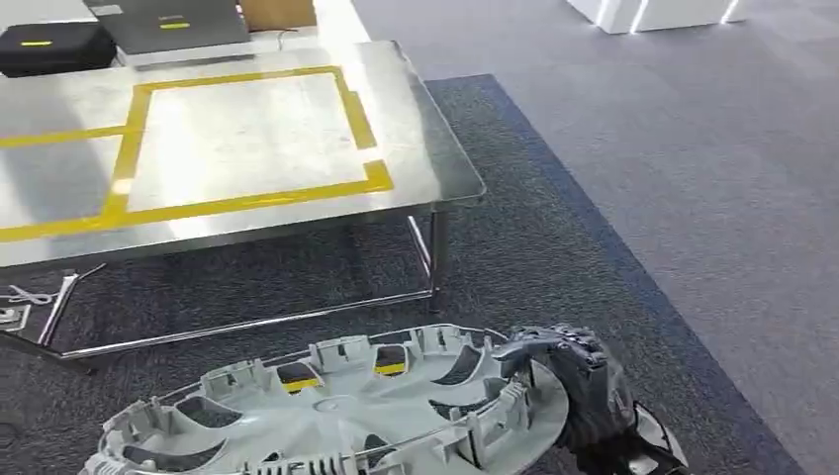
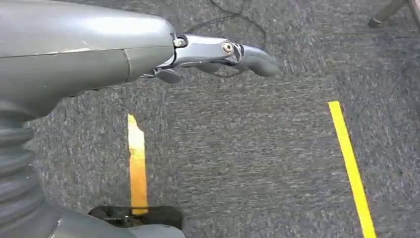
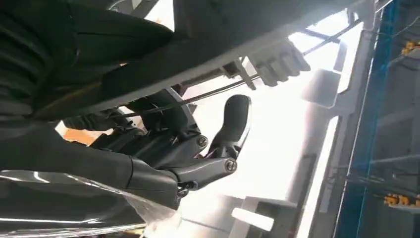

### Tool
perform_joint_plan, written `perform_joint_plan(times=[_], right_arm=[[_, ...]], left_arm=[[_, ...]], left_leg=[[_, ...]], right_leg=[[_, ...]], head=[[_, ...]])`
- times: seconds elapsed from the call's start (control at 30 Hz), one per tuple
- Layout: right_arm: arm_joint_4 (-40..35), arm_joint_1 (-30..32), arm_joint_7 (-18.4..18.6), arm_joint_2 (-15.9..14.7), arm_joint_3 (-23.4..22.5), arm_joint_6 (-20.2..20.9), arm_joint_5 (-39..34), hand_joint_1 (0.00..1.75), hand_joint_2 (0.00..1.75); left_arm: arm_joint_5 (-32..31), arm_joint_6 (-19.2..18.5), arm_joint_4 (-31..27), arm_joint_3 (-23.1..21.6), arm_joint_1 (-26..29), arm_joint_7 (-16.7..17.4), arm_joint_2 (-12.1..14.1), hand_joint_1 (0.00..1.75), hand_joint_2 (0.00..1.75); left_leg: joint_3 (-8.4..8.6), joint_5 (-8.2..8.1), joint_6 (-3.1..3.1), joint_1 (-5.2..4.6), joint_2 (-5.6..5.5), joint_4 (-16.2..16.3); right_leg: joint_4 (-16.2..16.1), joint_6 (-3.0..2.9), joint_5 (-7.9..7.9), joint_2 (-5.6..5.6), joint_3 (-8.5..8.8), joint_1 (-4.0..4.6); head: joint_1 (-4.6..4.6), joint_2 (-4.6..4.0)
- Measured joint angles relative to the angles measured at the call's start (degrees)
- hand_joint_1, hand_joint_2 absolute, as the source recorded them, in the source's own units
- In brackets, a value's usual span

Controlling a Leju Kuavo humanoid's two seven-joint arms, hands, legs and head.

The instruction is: Take the parts from the cabinet and place them on the table.

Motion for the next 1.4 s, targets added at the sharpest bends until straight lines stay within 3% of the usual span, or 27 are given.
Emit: perform_joint_plan(times=[0.03, 0.1, 0.13, 0.17, 0.2, 0.3, 0.33, 0.37, 0.4, 0.43, 0.5, 0.53, 0.57, 0.63, 0.67, 0.7, 0.83, 0.9, 0.93, 1.0, 1.03, 1.1, 1.17, 1.23, 1.3, 1.37, 1.4], right_arm=[[0.0, 0.0, 0.0, 0.0, 0.0, 0.0, 0.0, 1.75, 1.75], [0.0, 0.0, 0.0, 0.0, 0.0, 0.0, 0.1, 1.75, 1.75], [0.0, 0.0, 0.0, 0.0, 0.1, 0.0, 0.2, 1.75, 1.75], [0.0, 0.1, 0.0, 0.0, 0.1, 0.0, 0.2, 1.75, 1.75], [0.1, 0.0, 0.0, 0.0, 0.1, 0.0, 0.3, 1.75, 1.75], [0.0, -0.2, 0.0, 0.0, 0.2, 0.0, 0.5, 1.75, 1.75], [-0.1, -0.3, 0.0, 0.0, 0.2, 0.0, 0.5, 1.75, 1.75], [-0.1, -0.4, 0.0, 0.0, 0.2, 0.0, 0.6, 1.75, 1.75], [-0.1, -0.5, 0.0, 0.0, 0.2, 0.0, 0.6, 1.75, 1.75], [-0.1, -0.4, 0.0, 0.0, 0.2, 0.0, 0.6, 1.75, 1.75], [-0.1, -0.3, 0.0, 0.0, 0.2, 0.0, 0.6, 1.75, 1.75], [-0.1, -0.3, 0.0, 0.0, 0.2, 0.0, 0.6, 1.75, 1.75], [-0.1, -0.3, 0.0, 0.0, 0.2, 0.0, 0.6, 1.75, 1.75], [-0.1, -0.3, 0.0, 0.0, 0.2, 0.0, 0.7, 1.75, 1.75], [0.0, -0.3, 0.0, 0.0, 0.2, 0.0, 0.8, 1.75, 1.75], [0.2, -0.1, 0.0, -0.2, 0.2, -0.1, 0.7, 1.75, 1.75], [0.2, -0.4, 0.0, -0.5, 0.7, -0.3, 0.7, 1.75, 1.75], [0.2, -0.3, 0.0, -0.6, 1.1, -0.4, 0.7, 1.75, 1.75], [0.2, -0.3, 0.0, -0.7, 1.1, -0.5, 0.6, 1.75, 1.75], [0.2, -0.3, 0.0, -0.8, 1.2, -0.7, 0.6, 1.75, 1.75], [0.2, -0.3, 0.0, -0.9, 1.2, -0.7, 0.6, 1.75, 1.75], [0.2, -0.3, 0.0, -0.9, 1.2, -0.9, 0.5, 1.75, 1.75], [0.2, -0.5, 0.0, -0.9, 1.2, -1.1, 0.2, 1.75, 1.75], [0.2, -0.7, 0.0, -0.9, 1.2, -1.1, -0.3, 1.75, 1.75], [0.2, -0.8, 0.0, -0.9, 1.2, -1.0, -0.5, 1.75, 1.75], [0.2, -1.0, 0.0, -0.9, 1.1, -1.0, -0.5, 1.75, 1.75], [0.2, -1.1, 0.0, -0.9, 1.1, -1.0, -0.5, 1.75, 1.75]], left_arm=[[0.0, 0.0, 0.1, 0.2, 0.0, 0.0, 0.0, 0.0, 1.75], [0.0, 0.2, 0.2, 0.3, 0.0, -0.2, 0.0, 0.0, 1.75], [-0.1, 0.2, 0.2, 0.4, 0.1, -0.3, 0.1, 0.0, 1.75], [-0.2, 0.3, 0.3, 0.5, 0.1, -0.4, 0.1, 0.0, 1.75], [-0.2, 0.3, 0.6, 0.6, -0.1, -0.4, 0.1, 0.0, 1.75], [-0.4, 0.6, 0.7, 0.7, -0.1, -0.6, 0.1, 0.0, 1.75], [-0.5, 0.6, 0.7, 0.7, -0.2, -0.6, 0.0, 0.0, 1.75], [-0.4, 0.6, 0.7, 0.8, -0.2, -0.6, -0.1, 0.0, 1.75], [-0.5, 0.6, 0.7, 0.8, -0.3, -0.7, -0.1, 0.0, 1.75], [-0.5, 0.6, 0.8, 0.8, -0.5, -0.7, -0.1, 0.0, 1.75], [-0.5, 0.6, 0.8, 0.8, -0.6, -0.7, -0.1, 0.0, 1.75], [-0.5, 0.6, 0.9, 0.8, -0.6, -0.7, -0.1, 0.0, 1.75], [-0.5, 0.7, 0.9, 0.8, -0.6, -0.7, -0.1, 0.0, 1.75], [-0.5, 0.8, 1.0, 0.8, -0.6, -0.7, -0.1, 0.0, 1.75], [-0.5, 0.9, 1.1, 0.8, -0.6, -0.7, 0.0, 0.0, 1.75], [-0.5, 1.0, 1.1, 0.9, -0.8, -0.7, 0.0, 0.0, 1.75], [-0.6, 1.2, 1.4, 1.1, -0.7, -0.7, 0.2, 0.0, 1.75], [-0.6, 1.3, 1.6, 1.1, -1.0, -0.7, 0.2, 0.0, 1.75], [-0.6, 1.3, 1.6, 1.1, -1.2, -0.7, 0.2, 0.0, 1.75], [-0.7, 1.3, 1.8, 1.1, -1.4, -0.7, 0.3, 0.0, 1.75], [-0.7, 1.3, 1.8, 1.1, -1.4, -0.7, 0.3, 0.0, 1.75], [-0.7, 1.3, 1.9, 1.2, -1.4, -0.7, 0.3, 0.0, 1.75], [-0.7, 1.5, 2.0, 1.2, -1.3, -0.7, 0.3, 0.0, 1.75], [-0.8, 1.6, 2.1, 1.2, -1.5, -0.8, 0.4, 0.0, 1.75], [-0.8, 1.7, 2.1, 1.2, -1.5, -0.8, 0.5, 0.0, 1.75], [-0.9, 1.8, 2.3, 1.2, -1.4, -0.8, 0.3, 0.0, 1.75], [-1.0, 1.8, 2.3, 1.3, -1.5, -0.8, 0.2, 0.0, 1.75]], left_leg=[[-1.01, 0.69, -0.24, 0.08, 0.04, -0.1], [-0.27, 5.89, -0.47, 0.07, 0.48, -5.8], [0.62, 9.26, -0.06, -0.02, 1.39, -10.1], [0.85, 12.65, 0.85, -0.57, 4.2, -13.0], [-0.29, 10.92, 1.02, -1.41, 5.57, -12.9], [0.0, 11.54, 2.34, -1.83, 3.69, -13.8], [1.09, 11.56, 2.68, -1.14, 2.74, -14.5], [1.81, 11.43, 3.01, -0.93, 2.02, -15.3], [2.46, 11.23, 3.31, -0.71, 1.53, -15.8], [2.73, 11.04, 3.51, -0.58, 0.79, -15.9], [3.17, 10.39, 3.54, -0.44, -0.73, -15.9], [3.6, 10.07, 3.42, -0.32, -1.56, -15.9], [4.17, 9.67, 3.11, -0.14, -2.55, -15.9], [5.59, 8.86, 2.4, 0.2, -4.28, -15.8], [5.68, 8.38, 1.95, 0.31, -4.95, -15.8], [5.89, 8.05, 1.43, 0.06, -5.67, -15.2], [5.17, 8.47, 0.11, 0.53, -7.79, -15.7], [4.07, 6.79, -0.34, 0.09, -2.7, -12.7], [1.73, 4.93, -0.52, 0.08, -0.95, -8.2], [-3.13, 1.7, -0.55, 0.14, 0.18, 0.8], [-4.58, 1.64, -0.49, 0.13, 0.19, 3.0], [-2.98, 5.76, 0.06, 0.0, 0.2, -1.1], [1.69, 11.25, 1.35, -0.47, 0.32, -11.1], [3.63, 9.52, 2.51, -1.1, 1.33, -14.3], [3.78, 8.96, 2.7, -1.3, 1.1, -15.7], [5.96, 9.5, 2.96, -0.56, 0.74, -17.4], [6.71, 9.39, 3.12, -0.55, 0.66, -17.6]], right_leg=[[0.0, 0.24, -0.67, -0.57, 0.77, -0.05], [0.0, 0.52, -2.11, -1.86, 2.78, -0.18], [0.0, 0.66, -2.87, -2.49, 3.88, -0.18], [-0.2, 0.9, -3.75, -3.13, 3.81, -0.12], [-0.1, 1.39, -4.17, -3.53, 4.6, 0.16], [-2.0, 2.17, -4.89, -5.63, 5.15, 0.42], [-2.9, 2.56, -5.39, -6.47, 6.12, 0.55], [-1.8, 2.69, -6.17, -4.31, 6.63, 0.43], [2.0, 2.7, -7.75, -1.6, 4.66, 0.36], [7.5, 2.88, -9.81, 0.09, 1.34, 0.16], [16.6, 3.2, -12.17, 1.21, -5.36, -0.22], [18.1, 3.36, -11.06, 1.24, -7.57, -0.46], [16.7, 3.67, -8.16, 1.24, -8.34, -0.69], [8.3, 4.23, -0.17, 2.08, -6.9, -1.37], [3.9, 4.6, 2.91, 4.22, -6.29, -2.01], [3.3, 4.85, 2.27, 6.14, -5.99, -2.06], [2.2, 2.87, 1.75, 4.31, -4.71, -1.84], [1.8, 2.0, 1.51, 2.85, -3.8, -1.79], [1.8, 1.55, 1.22, 1.88, -3.51, -1.54], [1.8, 0.86, 0.72, 0.16, -3.02, -1.11], [1.8, 0.81, 0.44, -0.52, -2.76, -0.95], [1.8, 0.93, -0.18, -1.15, -2.0, -0.63], [1.7, 1.01, -0.83, -1.81, -1.07, -0.38], [1.7, 1.55, -1.44, -1.89, -1.7, -0.31], [2.1, 2.32, -0.4, -2.25, -0.67, -0.56], [1.8, 3.16, -0.58, -2.09, -0.74, -0.66], [3.2, 3.37, -1.42, -0.72, -0.76, -0.57]], head=[[0.0, 0.0], [-0.04, 0.0], [-0.04, 0.0], [0.0, 0.0], [0.07, -0.02], [0.2, 0.0], [0.02, 0.04], [0.5, 0.0], [0.79, 0.04], [0.87, 0.0], [0.87, 0.02], [0.88, 0.0], [0.92, 0.02], [0.92, 0.0], [0.96, 0.0], [0.85, 0.0], [0.81, 0.02], [0.48, 0.0], [0.44, 0.0], [0.48, 0.0], [0.46, 0.0], [0.48, 0.0], [0.5, 0.0], [0.48, 0.0], [0.46, 0.0], [0.48, 0.04], [0.66, -0.02]])
